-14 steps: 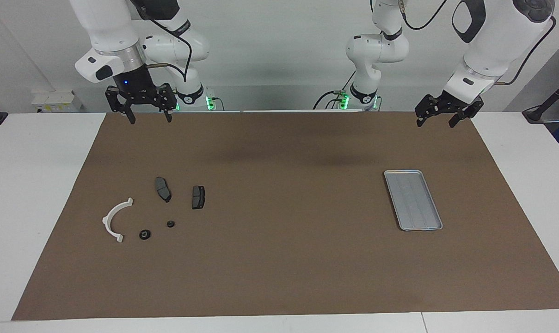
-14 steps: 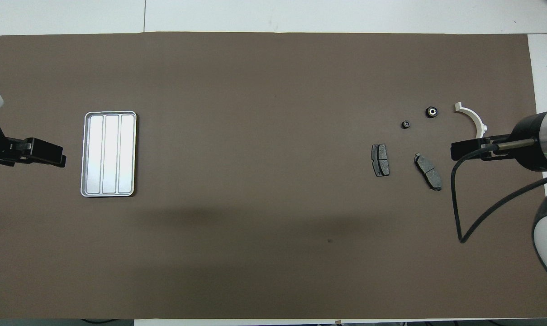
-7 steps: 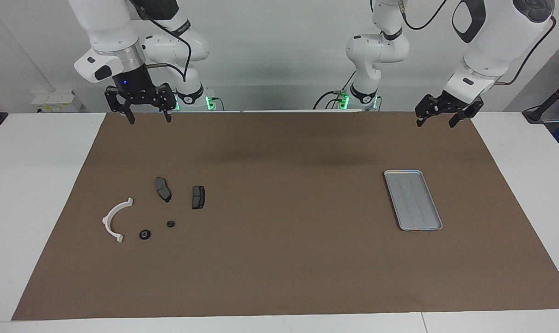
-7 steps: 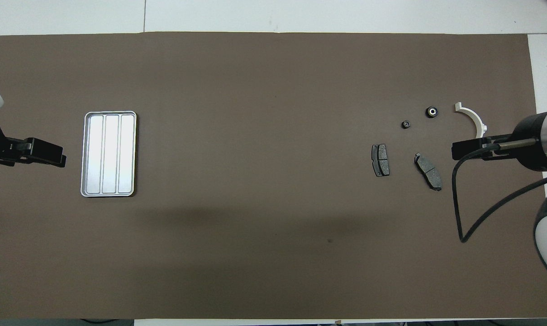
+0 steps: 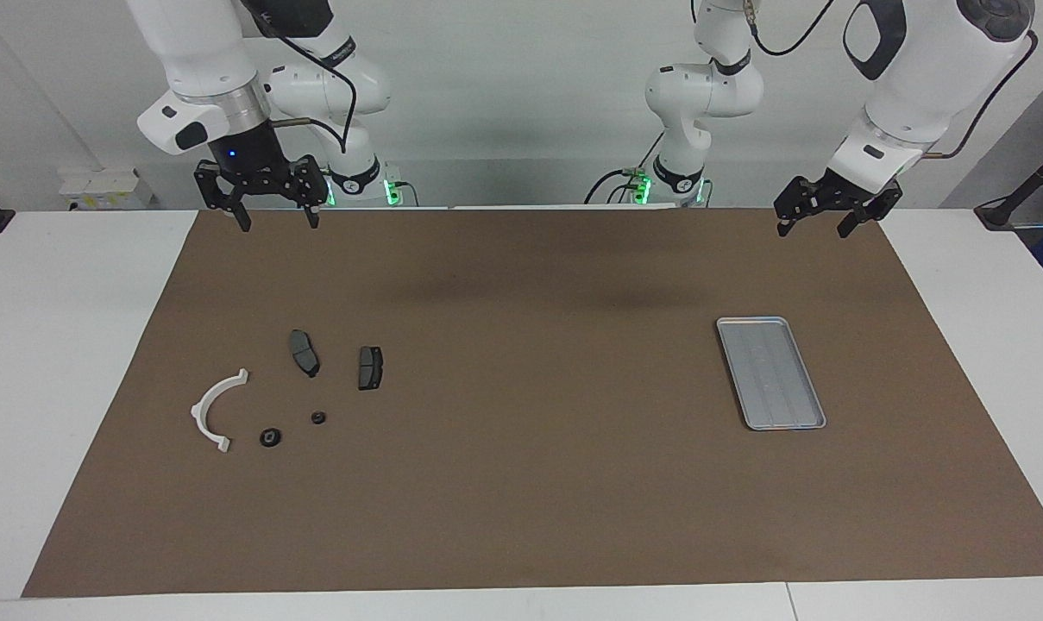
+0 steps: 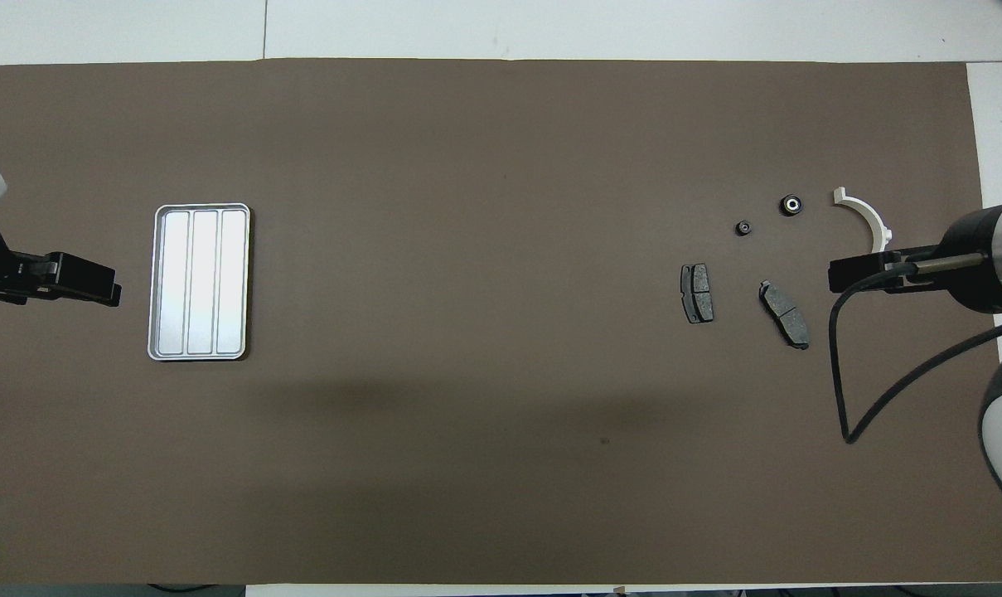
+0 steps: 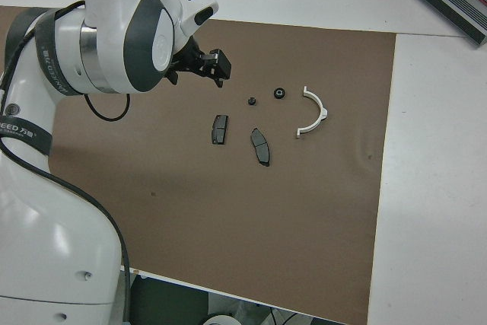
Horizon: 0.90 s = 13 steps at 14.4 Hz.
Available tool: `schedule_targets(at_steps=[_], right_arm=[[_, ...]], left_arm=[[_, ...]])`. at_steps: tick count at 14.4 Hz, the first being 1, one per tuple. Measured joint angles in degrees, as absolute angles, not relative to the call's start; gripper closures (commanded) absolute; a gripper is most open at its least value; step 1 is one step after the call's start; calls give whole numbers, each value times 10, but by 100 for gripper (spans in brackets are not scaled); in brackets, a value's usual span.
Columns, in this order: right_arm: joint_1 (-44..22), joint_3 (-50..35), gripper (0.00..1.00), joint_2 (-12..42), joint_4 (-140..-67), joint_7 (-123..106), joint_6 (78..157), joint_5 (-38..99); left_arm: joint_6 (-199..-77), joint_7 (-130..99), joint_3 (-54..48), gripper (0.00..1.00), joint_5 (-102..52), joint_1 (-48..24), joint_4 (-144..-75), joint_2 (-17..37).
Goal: Pick bearing gear from pile to tray
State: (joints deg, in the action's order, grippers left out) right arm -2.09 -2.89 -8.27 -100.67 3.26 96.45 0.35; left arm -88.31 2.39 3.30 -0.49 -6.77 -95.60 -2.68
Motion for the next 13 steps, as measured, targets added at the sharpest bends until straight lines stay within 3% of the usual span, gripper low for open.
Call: schedule_targets(at_steps=[13], right_arm=[[-20, -29, 0, -82, -1008, 33, 970, 4]], left_arm=[[-883, 24, 33, 0, -5, -68, -956, -27]])
